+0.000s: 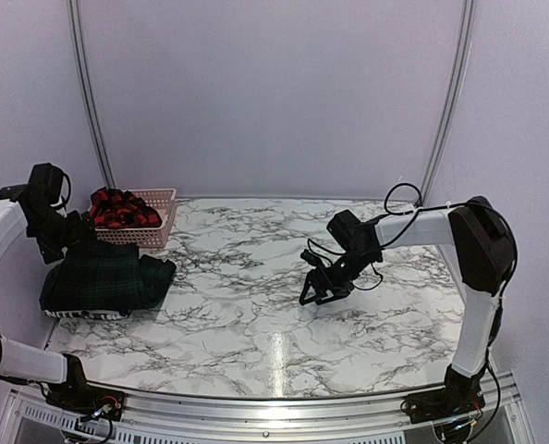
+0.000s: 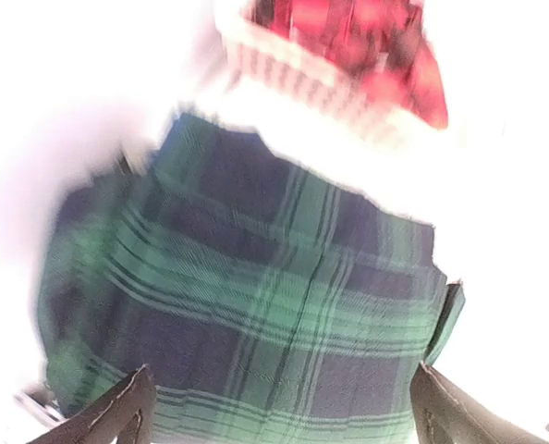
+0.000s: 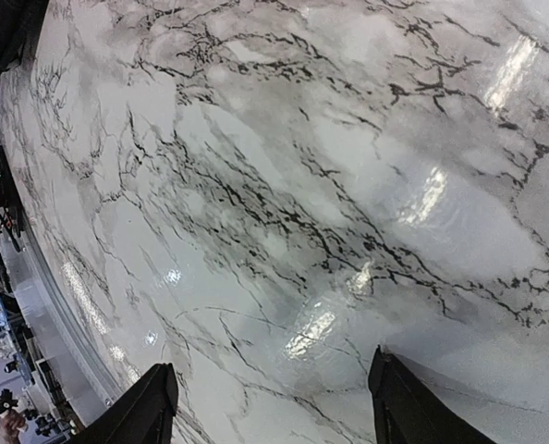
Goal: Fold and stack the mixed laundry pile
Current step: Move the square-folded skirt to the corner of the board, then pick up the crumpled shirt from the bin, then place the crumpled shirt at the center of the board, then adjust the crumpled shirt at the center of the board.
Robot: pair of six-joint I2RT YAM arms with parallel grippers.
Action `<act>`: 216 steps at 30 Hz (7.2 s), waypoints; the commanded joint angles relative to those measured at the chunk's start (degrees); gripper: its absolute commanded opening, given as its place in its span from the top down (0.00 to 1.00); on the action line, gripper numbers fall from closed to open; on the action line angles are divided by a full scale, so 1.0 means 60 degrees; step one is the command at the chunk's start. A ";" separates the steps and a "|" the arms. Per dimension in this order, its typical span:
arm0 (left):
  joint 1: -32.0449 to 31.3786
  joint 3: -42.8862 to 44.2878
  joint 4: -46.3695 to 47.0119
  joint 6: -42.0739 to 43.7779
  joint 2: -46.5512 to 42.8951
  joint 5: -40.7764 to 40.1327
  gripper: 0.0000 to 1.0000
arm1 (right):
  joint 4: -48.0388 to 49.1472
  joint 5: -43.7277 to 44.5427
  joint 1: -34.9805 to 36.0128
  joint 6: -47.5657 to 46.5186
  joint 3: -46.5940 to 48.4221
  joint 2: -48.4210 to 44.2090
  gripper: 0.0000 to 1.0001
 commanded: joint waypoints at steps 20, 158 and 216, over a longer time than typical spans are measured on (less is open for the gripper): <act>0.0417 -0.1384 0.1867 -0.0013 0.2338 -0.0970 0.01 | -0.0722 0.0504 -0.0749 -0.0371 0.0064 -0.1513 0.26; -0.6731 0.2789 0.2974 0.1738 0.7216 0.1868 0.22 | -0.0646 0.3741 -0.1992 -0.1176 -0.0026 -0.0831 0.35; -0.8461 0.4437 0.5591 0.2240 0.5789 0.4740 1.00 | -0.2020 0.4077 -0.3172 -0.0736 0.7015 0.0422 1.00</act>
